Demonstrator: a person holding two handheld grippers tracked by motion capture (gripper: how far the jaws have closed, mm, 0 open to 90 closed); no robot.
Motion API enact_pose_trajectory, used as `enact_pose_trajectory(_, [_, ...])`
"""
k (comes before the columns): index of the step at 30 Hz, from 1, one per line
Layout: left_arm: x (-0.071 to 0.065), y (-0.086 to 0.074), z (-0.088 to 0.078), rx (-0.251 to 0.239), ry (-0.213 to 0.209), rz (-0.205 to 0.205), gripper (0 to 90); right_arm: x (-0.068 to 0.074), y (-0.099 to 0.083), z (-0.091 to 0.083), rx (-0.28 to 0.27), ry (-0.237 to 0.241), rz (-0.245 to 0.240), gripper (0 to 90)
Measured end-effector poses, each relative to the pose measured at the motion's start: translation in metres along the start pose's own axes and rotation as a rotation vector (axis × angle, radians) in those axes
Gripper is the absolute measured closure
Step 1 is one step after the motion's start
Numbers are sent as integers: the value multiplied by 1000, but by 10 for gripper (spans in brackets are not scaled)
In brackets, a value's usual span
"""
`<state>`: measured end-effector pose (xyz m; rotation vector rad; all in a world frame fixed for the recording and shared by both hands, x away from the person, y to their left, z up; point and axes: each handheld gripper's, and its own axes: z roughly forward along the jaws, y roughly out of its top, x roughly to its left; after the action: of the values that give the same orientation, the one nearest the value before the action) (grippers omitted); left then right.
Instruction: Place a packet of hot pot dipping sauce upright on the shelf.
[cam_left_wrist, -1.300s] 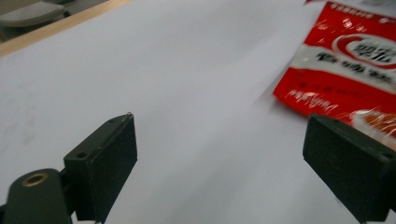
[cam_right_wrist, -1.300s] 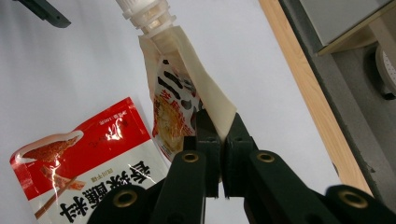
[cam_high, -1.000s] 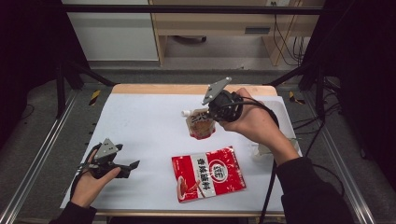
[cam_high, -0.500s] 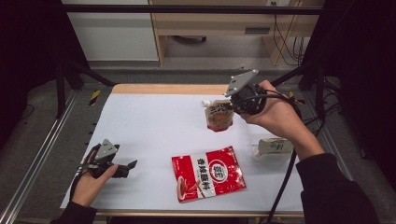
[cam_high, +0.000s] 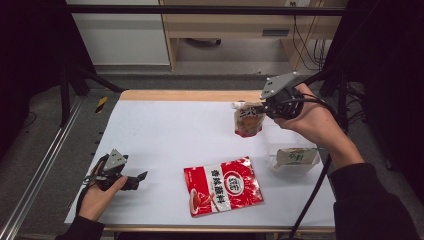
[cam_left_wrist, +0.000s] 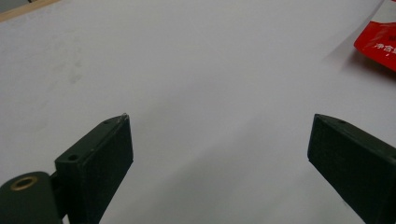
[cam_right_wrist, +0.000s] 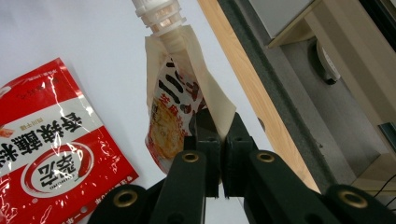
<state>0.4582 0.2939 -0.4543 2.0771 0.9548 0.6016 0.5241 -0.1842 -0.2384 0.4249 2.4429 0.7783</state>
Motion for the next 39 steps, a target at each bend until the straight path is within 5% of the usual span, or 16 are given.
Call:
enact_pose_trajectory(15, [-1,1,0,-5,-1,8,66,-16,-31,-13,-4,-28,49,883])
enact_pose_trajectory(39, [1,0,-1,-2,5,3,65,-18,-104,-14,55,-11,163,884])
